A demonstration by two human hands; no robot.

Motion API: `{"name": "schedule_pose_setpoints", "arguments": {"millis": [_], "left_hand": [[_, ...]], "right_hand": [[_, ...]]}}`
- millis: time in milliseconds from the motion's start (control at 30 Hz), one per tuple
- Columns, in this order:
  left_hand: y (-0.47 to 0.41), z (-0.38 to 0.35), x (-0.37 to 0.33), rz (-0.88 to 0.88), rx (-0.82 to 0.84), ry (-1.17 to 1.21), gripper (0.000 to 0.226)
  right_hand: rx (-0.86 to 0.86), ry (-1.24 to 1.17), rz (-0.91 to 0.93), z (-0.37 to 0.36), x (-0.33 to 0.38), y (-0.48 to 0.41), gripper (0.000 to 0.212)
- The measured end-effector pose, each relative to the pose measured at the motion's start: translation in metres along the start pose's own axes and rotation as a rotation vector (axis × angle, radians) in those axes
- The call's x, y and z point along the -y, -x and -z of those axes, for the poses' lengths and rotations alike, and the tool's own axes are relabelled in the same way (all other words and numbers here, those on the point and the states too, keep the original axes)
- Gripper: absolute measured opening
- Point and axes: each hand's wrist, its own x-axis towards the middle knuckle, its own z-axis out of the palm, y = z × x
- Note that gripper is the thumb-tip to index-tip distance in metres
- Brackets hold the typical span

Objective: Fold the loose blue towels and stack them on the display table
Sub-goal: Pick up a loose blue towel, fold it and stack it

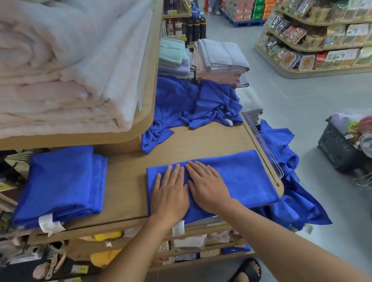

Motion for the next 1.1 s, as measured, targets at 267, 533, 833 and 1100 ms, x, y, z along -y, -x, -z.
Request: {"name": "schedule_pose_setpoints", "arguments": {"millis": [267,533,833,1100], "left_hand": [[-0.003,-0.007,0.006,-0.001,0.002,0.000,0.066],[-0.002,-0.009,0.007,-0.015,-0.007,-0.012,0.075],[-0.027,-0.004,0.006,0.018,0.028,-0.044,0.084],[-0.031,-0.006,-0.009,-0.021,-0.002,-0.039,0.077]], "right_hand": [[0.043,0.120,-0.299,0.017,-0.077,0.025,0.089],[-0.008,0.093,-0.490,0.027,-0.102,0.050,0.091],[0.047,0.078,-0.409,0.046,-0.101,0.016,0.082],[0.143,0.080,-0.598,0.071,-0.113,0.029,0.091]]}}
